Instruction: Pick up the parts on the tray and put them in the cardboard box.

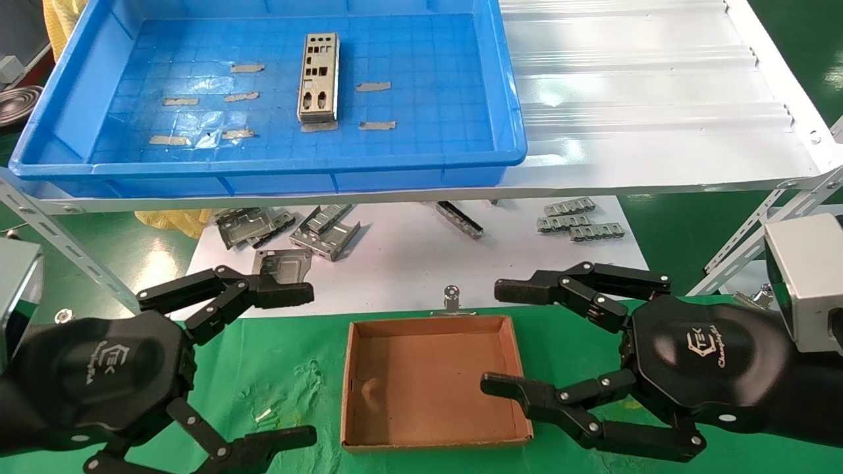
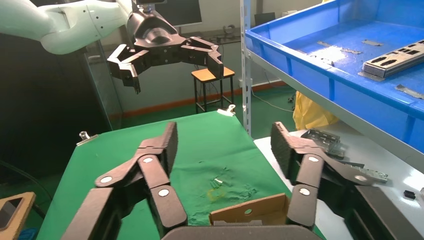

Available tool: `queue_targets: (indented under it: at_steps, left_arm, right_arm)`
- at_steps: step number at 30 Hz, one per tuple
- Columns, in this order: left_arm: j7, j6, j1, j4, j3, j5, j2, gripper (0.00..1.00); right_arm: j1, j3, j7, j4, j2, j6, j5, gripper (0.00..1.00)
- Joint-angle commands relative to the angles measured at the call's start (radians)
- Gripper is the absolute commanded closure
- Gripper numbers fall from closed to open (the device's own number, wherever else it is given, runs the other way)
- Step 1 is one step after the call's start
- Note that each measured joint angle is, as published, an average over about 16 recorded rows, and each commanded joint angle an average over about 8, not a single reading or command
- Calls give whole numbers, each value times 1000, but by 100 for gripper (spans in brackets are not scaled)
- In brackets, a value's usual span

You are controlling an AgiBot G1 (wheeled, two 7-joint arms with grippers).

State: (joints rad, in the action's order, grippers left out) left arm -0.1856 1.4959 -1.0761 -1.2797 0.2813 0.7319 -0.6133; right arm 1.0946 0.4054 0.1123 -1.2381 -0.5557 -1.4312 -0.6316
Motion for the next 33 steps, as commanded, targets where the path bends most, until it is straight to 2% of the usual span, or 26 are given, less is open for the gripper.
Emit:
queue_targets:
  at_steps: [1, 24, 29, 33]
  left_arm:
    - [0, 0, 0, 0, 0, 0, 0, 0]
    - [-4, -4, -12, -1, -1, 0, -2, 0]
    - [-65, -52, -99, 9, 17, 46, -23, 0]
    - [-147, -130, -223, 44, 59, 149, -64, 0]
  right_arm:
    - [0, 0, 0, 0, 0, 0, 0, 100]
    - [0, 0, 0, 0, 0, 0, 0, 100]
    - [0, 0, 0, 0, 0, 0, 0, 100]
    - [0, 0, 0, 0, 0, 0, 0, 100]
